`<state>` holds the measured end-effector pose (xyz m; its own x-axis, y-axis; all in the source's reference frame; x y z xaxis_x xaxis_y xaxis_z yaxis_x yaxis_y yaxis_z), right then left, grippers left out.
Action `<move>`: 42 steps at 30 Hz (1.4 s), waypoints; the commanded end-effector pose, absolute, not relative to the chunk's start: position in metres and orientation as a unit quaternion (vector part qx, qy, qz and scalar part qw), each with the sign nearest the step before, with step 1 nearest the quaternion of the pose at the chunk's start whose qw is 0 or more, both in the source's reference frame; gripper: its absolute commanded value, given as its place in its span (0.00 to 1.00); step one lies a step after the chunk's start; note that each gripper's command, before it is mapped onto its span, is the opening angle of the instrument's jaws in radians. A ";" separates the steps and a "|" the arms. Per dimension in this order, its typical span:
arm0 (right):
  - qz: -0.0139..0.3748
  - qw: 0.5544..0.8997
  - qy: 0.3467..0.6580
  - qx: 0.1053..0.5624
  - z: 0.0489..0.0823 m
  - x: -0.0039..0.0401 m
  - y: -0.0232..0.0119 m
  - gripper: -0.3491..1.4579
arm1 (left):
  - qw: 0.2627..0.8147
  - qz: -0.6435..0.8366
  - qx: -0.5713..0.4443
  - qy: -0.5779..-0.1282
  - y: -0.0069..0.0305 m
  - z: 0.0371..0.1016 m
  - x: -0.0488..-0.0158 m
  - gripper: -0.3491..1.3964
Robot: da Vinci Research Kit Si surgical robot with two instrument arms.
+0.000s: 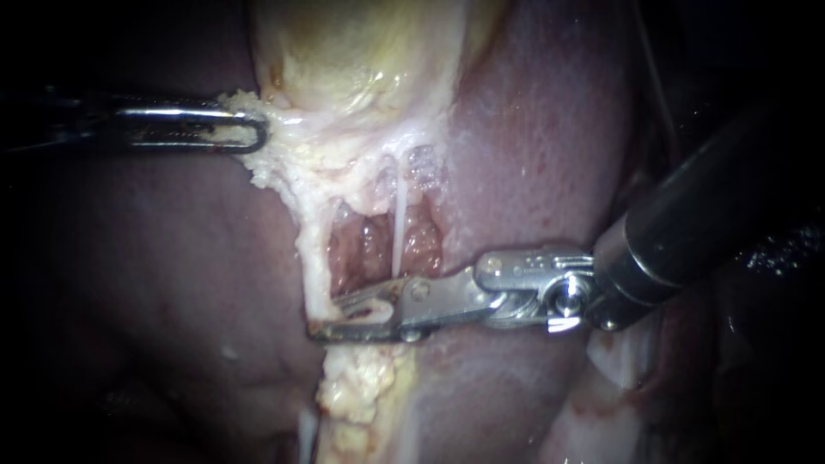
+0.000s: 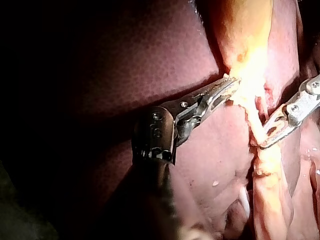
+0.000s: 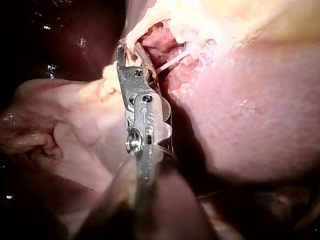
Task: Clipping first clip left tube
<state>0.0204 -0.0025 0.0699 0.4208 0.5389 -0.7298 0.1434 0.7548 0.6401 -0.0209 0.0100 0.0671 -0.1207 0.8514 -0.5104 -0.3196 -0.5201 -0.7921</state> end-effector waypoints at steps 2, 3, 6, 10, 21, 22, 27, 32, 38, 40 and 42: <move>0.128 0.776 0.525 0.326 0.0698 0.0204 -0.0025 0.21 | 0.416 0.703 -0.516 -0.258 0.0100 0.0671 -0.0209 0.00; 0.128 0.774 0.528 0.326 0.0698 0.0204 -0.0025 0.26 | 0.416 0.703 -0.516 -0.258 0.0100 0.0671 -0.0209 0.00; 0.132 0.763 0.542 0.326 0.0698 0.0205 -0.0024 0.41 | 0.416 0.703 -0.516 -0.258 0.0100 0.0671 -0.0209 0.00; 0.134 0.754 0.553 0.327 0.0696 0.0207 -0.0026 0.47 | 0.416 0.703 -0.516 -0.258 0.0100 0.0671 -0.0209 0.00; 0.152 0.716 0.572 0.371 0.0711 0.0208 -0.0036 0.47 | 0.416 0.703 -0.516 -0.258 0.0100 0.0671 -0.0209 0.00; 0.152 0.710 0.575 0.378 0.0713 0.0208 -0.0038 0.47 | 0.416 0.703 -0.516 -0.258 0.0100 0.0672 -0.0209 0.00; 0.140 0.682 0.589 0.411 0.0722 0.0219 -0.0045 0.47 | 0.418 0.703 -0.516 -0.255 0.0099 0.0673 -0.0213 0.00; 0.130 0.676 0.593 0.419 0.0728 0.0242 -0.0048 0.47 | 0.417 0.703 -0.516 -0.256 0.0099 0.0673 -0.0214 0.00; 0.148 0.665 0.607 0.409 0.0728 0.0267 -0.0049 0.47 | 0.417 0.703 -0.516 -0.256 0.0099 0.0674 -0.0214 0.00; 0.149 0.664 0.607 0.410 0.0726 0.0266 -0.0048 0.47 | 0.417 0.703 -0.516 -0.256 0.0099 0.0673 -0.0214 0.00; 0.149 0.664 0.607 0.411 0.0723 0.0263 -0.0047 0.47 | 0.417 0.703 -0.516 -0.256 0.0099 0.0673 -0.0214 0.00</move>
